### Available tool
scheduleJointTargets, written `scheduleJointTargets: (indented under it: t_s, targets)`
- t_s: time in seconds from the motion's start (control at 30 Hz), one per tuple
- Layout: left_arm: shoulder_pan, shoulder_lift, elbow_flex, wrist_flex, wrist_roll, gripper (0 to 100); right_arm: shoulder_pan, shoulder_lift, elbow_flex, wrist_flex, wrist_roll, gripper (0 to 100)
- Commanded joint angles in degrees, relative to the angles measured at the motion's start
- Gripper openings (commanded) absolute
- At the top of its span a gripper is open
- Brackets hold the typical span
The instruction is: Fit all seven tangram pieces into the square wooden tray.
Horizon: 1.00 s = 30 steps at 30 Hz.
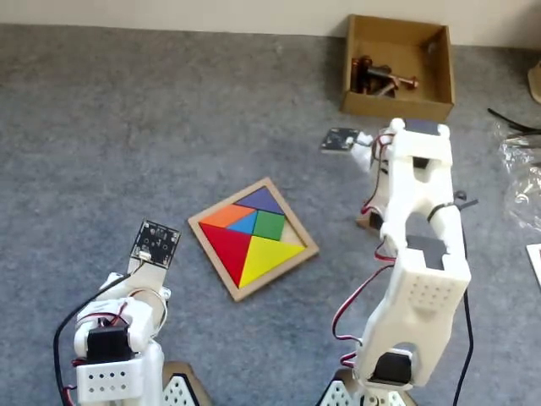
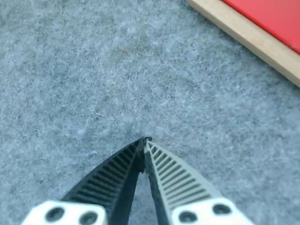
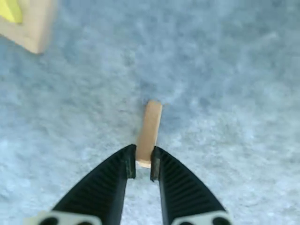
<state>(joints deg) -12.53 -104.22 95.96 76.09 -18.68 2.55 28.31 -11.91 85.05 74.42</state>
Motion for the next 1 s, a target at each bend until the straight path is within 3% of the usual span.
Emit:
scheduleJointTargets:
  t_s: [0.0, 0.37, 0.57, 0.97]
  targets:
    - [-0.2, -0.5, 1.2, 0.4, 0.6, 1, -2.2, -1.5, -3.2, 0.7, -3.8, 0.5]
    - [-0.2, -0.5, 1.2, 0.4, 0.6, 1, -7.6, -1.5, -11.6, 6.6, -17.4, 0.5]
    - [-0.2, -0.5, 1.2, 0.4, 0.6, 1, -13.1, -1.5, -17.2, 14.1, -24.9, 0.5]
    - [-0.2, -0.5, 1.2, 0.4, 0.6, 1, -26.2, -1.5, -17.5, 15.4, -36.7, 0.5]
